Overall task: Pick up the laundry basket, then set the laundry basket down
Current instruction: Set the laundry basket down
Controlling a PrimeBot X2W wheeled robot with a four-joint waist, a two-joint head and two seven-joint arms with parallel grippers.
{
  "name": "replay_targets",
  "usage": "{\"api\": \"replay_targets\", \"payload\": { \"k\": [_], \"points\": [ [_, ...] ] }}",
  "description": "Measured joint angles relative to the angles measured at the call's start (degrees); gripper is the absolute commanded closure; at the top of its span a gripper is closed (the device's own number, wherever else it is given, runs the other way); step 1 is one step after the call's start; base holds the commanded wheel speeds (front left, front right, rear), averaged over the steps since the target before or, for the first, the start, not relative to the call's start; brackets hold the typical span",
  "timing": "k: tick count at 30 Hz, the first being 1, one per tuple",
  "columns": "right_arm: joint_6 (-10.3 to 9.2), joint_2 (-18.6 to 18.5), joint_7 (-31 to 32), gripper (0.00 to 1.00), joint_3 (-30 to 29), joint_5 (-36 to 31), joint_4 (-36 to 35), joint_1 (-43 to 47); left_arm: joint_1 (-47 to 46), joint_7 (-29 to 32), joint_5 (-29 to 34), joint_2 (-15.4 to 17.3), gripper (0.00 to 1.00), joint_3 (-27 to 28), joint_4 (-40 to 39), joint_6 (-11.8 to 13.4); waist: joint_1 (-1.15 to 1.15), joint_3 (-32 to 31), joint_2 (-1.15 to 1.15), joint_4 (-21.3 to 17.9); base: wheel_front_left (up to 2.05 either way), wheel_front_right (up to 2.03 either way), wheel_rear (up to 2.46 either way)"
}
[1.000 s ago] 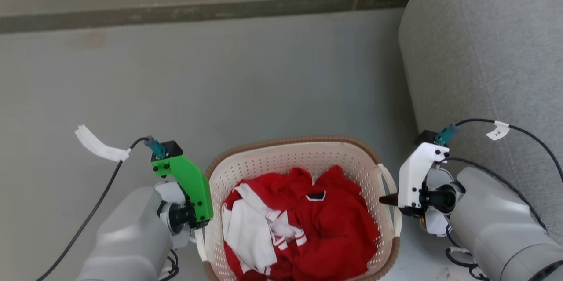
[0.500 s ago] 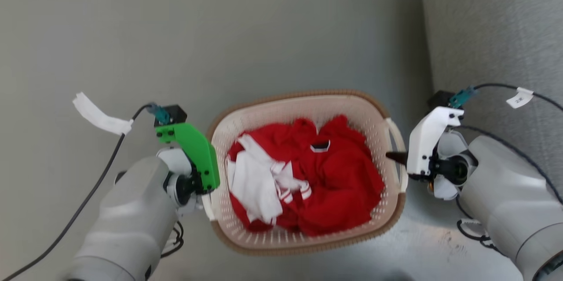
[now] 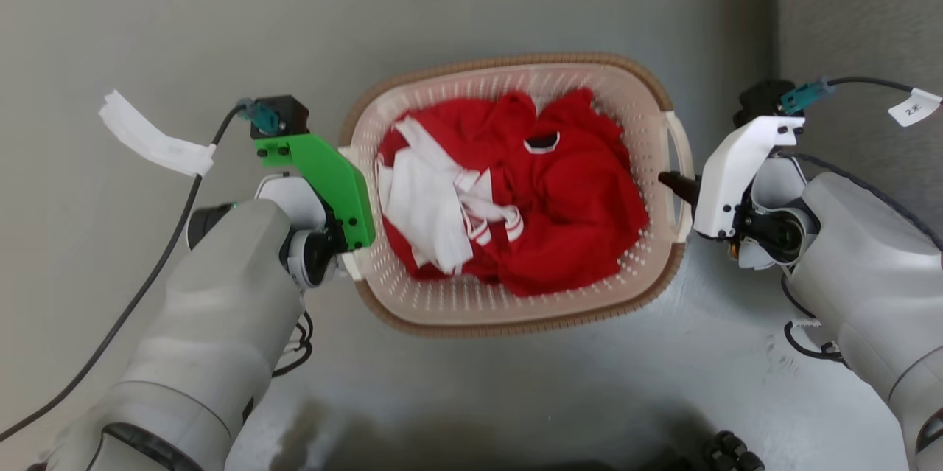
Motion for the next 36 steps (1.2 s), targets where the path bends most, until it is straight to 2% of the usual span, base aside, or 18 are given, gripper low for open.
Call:
{"api": "replay_targets", "payload": {
  "k": [9,17,36],
  "points": [
    [0.0,-1.3,-4.0,1.0,1.5,-1.4,-1.5,-1.2,-1.5,-5.4,0.6,-0.1,1.0,-1.0,-0.2,0.6,0.0,4.9,0.0,1.1,0.0,0.0,0.0],
    [0.02,-1.7,-7.3,1.0,2.6,-2.1,-1.5,-1.5,-2.0,-9.4,0.7,-0.3,1.0,-2.1,-0.1,1.1,0.0,6.6,0.0,1.9,0.0,0.0,0.0],
    [0.03,-3.6,-9.3,1.0,6.6,-2.1,-3.1,-3.7,-4.6,-14.1,1.0,-0.4,1.0,-5.5,0.9,1.2,0.0,9.5,0.0,2.2,0.0,0.0,0.0]
  ]
}}
